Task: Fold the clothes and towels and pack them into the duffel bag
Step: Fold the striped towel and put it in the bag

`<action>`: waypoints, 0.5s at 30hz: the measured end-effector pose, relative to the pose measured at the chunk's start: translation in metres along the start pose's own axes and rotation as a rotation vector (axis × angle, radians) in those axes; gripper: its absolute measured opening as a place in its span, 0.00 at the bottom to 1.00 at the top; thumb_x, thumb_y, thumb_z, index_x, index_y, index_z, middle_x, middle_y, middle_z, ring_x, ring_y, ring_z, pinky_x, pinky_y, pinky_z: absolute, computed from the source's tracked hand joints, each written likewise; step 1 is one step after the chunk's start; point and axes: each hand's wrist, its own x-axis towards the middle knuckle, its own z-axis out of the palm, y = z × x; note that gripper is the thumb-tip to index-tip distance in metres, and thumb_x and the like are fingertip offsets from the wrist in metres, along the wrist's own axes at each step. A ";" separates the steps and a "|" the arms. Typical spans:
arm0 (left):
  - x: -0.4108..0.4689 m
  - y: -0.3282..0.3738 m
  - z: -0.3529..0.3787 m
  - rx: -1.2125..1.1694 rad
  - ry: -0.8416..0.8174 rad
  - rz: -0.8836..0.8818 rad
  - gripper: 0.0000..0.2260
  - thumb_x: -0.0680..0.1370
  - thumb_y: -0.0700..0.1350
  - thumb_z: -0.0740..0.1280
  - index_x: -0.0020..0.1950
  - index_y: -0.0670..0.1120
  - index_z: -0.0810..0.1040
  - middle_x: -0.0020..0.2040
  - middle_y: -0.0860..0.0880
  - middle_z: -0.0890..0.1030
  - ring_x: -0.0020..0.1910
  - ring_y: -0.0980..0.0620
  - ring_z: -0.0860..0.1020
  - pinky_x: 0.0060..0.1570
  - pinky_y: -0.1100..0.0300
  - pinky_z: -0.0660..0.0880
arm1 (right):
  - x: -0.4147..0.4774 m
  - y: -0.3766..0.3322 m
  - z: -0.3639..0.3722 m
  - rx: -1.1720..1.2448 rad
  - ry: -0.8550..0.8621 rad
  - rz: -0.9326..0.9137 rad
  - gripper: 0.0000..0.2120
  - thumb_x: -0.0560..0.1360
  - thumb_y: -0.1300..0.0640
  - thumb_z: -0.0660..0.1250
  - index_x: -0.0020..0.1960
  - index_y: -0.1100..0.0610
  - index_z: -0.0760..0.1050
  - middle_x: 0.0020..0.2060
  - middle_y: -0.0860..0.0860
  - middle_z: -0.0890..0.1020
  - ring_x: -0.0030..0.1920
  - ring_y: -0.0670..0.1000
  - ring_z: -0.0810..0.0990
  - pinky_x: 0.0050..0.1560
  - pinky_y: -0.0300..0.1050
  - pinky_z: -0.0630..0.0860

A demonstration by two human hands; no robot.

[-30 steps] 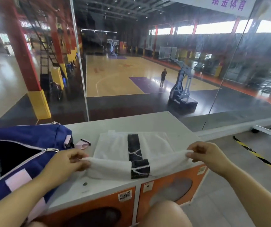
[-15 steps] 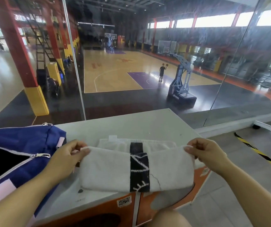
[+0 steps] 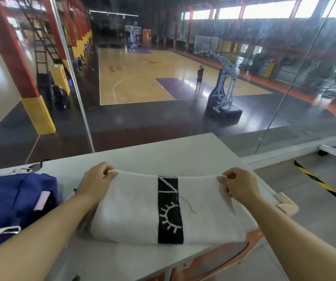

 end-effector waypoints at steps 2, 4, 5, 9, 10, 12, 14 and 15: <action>0.005 -0.006 0.010 0.063 -0.050 0.000 0.05 0.78 0.45 0.64 0.48 0.44 0.77 0.47 0.46 0.80 0.46 0.46 0.75 0.44 0.57 0.66 | 0.004 0.006 0.007 -0.062 0.000 0.019 0.06 0.72 0.57 0.70 0.38 0.56 0.77 0.30 0.50 0.81 0.31 0.51 0.77 0.38 0.44 0.75; 0.005 -0.011 0.016 0.115 -0.079 0.002 0.06 0.78 0.45 0.64 0.50 0.44 0.77 0.49 0.45 0.79 0.48 0.45 0.76 0.46 0.56 0.68 | 0.004 0.011 0.012 -0.095 -0.010 0.039 0.03 0.73 0.57 0.68 0.42 0.56 0.76 0.36 0.52 0.82 0.32 0.52 0.79 0.36 0.43 0.74; 0.004 -0.012 0.017 0.134 -0.075 0.007 0.07 0.77 0.45 0.64 0.52 0.44 0.77 0.51 0.45 0.78 0.50 0.45 0.76 0.49 0.55 0.69 | 0.002 0.012 0.014 -0.122 -0.013 0.037 0.03 0.74 0.57 0.68 0.46 0.56 0.76 0.42 0.52 0.82 0.36 0.53 0.80 0.37 0.43 0.73; 0.002 -0.008 0.017 0.237 0.038 0.205 0.13 0.74 0.51 0.67 0.55 0.45 0.79 0.54 0.45 0.77 0.57 0.45 0.72 0.62 0.56 0.59 | -0.022 0.003 0.015 -0.319 0.006 -0.109 0.17 0.75 0.53 0.67 0.62 0.54 0.71 0.61 0.51 0.70 0.44 0.52 0.76 0.46 0.43 0.69; 0.000 -0.003 0.014 0.228 0.019 0.285 0.16 0.73 0.55 0.65 0.53 0.46 0.80 0.53 0.46 0.77 0.57 0.47 0.72 0.61 0.60 0.57 | -0.033 -0.002 0.015 -0.353 -0.003 -0.169 0.17 0.75 0.52 0.67 0.62 0.53 0.71 0.61 0.51 0.69 0.43 0.52 0.76 0.45 0.43 0.70; -0.005 0.003 0.013 0.221 -0.087 0.445 0.22 0.70 0.60 0.59 0.53 0.48 0.81 0.54 0.48 0.78 0.57 0.50 0.71 0.60 0.65 0.55 | -0.057 -0.013 0.017 -0.397 -0.095 -0.273 0.15 0.75 0.48 0.67 0.59 0.50 0.73 0.58 0.48 0.71 0.43 0.51 0.78 0.45 0.44 0.72; -0.009 0.004 0.020 0.284 -0.286 0.566 0.24 0.71 0.61 0.56 0.59 0.51 0.79 0.60 0.50 0.77 0.63 0.49 0.69 0.67 0.59 0.59 | -0.082 -0.025 0.022 -0.442 -0.248 -0.352 0.14 0.76 0.43 0.62 0.58 0.47 0.74 0.57 0.46 0.74 0.47 0.49 0.78 0.49 0.44 0.74; -0.010 0.004 0.023 0.336 -0.384 0.599 0.24 0.72 0.61 0.54 0.63 0.54 0.77 0.65 0.51 0.75 0.66 0.49 0.68 0.69 0.55 0.60 | -0.092 -0.030 0.026 -0.503 -0.315 -0.397 0.16 0.77 0.40 0.58 0.58 0.47 0.75 0.57 0.45 0.75 0.50 0.49 0.78 0.51 0.44 0.74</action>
